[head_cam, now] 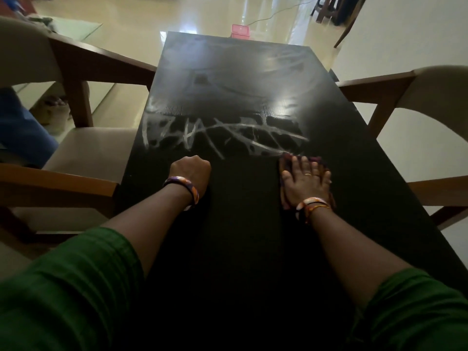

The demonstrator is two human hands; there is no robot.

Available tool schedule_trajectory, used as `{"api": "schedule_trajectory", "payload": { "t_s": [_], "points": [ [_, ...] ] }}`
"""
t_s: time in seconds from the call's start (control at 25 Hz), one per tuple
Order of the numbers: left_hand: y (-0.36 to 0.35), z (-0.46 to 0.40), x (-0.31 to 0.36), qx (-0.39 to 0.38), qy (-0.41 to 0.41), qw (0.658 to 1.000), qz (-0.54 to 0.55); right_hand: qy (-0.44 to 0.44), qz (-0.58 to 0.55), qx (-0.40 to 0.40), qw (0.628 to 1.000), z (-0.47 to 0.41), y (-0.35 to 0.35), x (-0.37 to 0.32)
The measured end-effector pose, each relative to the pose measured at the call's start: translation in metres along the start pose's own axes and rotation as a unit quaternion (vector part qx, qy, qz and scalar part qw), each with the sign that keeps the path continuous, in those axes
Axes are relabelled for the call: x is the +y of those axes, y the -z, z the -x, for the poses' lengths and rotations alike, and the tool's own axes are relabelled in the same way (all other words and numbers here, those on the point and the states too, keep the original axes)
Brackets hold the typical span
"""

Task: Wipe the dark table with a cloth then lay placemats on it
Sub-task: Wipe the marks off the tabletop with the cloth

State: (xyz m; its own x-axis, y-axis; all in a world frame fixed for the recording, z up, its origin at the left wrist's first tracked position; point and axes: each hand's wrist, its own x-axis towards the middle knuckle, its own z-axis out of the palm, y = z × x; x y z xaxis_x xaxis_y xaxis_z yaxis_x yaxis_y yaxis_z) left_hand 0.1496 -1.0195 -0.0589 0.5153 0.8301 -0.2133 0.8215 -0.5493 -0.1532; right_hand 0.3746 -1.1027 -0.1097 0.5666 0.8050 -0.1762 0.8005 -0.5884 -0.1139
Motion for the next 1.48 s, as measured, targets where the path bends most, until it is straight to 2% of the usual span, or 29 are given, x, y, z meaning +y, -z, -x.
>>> {"api": "schedule_trajectory", "payload": {
  "t_s": [0.08, 0.12, 0.24, 0.32, 0.4, 0.44, 0.56, 0.72, 0.96, 1.04, 1.16, 1.24, 1.36, 1.48],
  "points": [
    [-0.003, 0.000, 0.002, 0.007, 0.005, 1.000, 0.017, -0.033, 0.004, -0.005, 0.999, 0.000, 0.002, 0.000],
    [-0.004, 0.000, 0.001, 0.013, 0.009, 1.000, 0.019, -0.008, 0.008, 0.001, 1.000, 0.005, 0.001, -0.012],
    [-0.002, -0.003, 0.004, 0.004, 0.027, 0.999, 0.024, 0.158, 0.014, -0.007, 0.987, 0.028, -0.012, -0.053],
    [0.004, -0.006, 0.016, 0.003, 0.057, 0.998, -0.003, 0.221, 0.012, -0.030, 0.975, 0.033, -0.013, -0.052],
    [0.010, -0.011, 0.040, 0.047, 0.061, 0.996, -0.052, 0.211, 0.009, -0.034, 0.977, 0.017, -0.005, -0.023],
    [0.013, -0.017, 0.057, 0.080, 0.032, 0.994, -0.061, 0.187, 0.004, -0.029, 0.982, 0.006, 0.000, -0.002],
    [0.017, -0.027, 0.103, 0.120, -0.066, 0.990, 0.014, 0.132, 0.008, -0.012, 0.991, -0.008, 0.005, 0.049],
    [0.028, -0.049, 0.135, 0.070, 0.032, 0.993, 0.085, 0.142, -0.006, 0.013, 0.990, -0.028, 0.008, 0.059],
    [0.022, -0.057, 0.147, 0.060, 0.067, 0.990, 0.110, 0.140, -0.022, -0.002, 0.990, -0.159, 0.027, 0.035],
    [0.018, -0.054, 0.150, 0.058, 0.083, 0.986, 0.131, 0.170, -0.020, -0.016, 0.985, -0.151, 0.028, 0.038],
    [0.015, -0.055, 0.151, 0.079, 0.103, 0.981, 0.148, 0.218, -0.014, 0.004, 0.976, -0.083, 0.015, 0.059],
    [0.014, -0.057, 0.150, 0.087, 0.109, 0.978, 0.154, 0.244, -0.004, 0.012, 0.970, -0.071, 0.008, 0.059],
    [0.012, -0.057, 0.150, 0.093, 0.115, 0.976, 0.157, 0.218, -0.012, 0.024, 0.975, -0.153, 0.021, 0.027],
    [0.010, -0.060, 0.152, 0.096, 0.119, 0.976, 0.157, 0.177, -0.020, -0.009, 0.984, -0.235, 0.038, 0.002]
  ]
}}
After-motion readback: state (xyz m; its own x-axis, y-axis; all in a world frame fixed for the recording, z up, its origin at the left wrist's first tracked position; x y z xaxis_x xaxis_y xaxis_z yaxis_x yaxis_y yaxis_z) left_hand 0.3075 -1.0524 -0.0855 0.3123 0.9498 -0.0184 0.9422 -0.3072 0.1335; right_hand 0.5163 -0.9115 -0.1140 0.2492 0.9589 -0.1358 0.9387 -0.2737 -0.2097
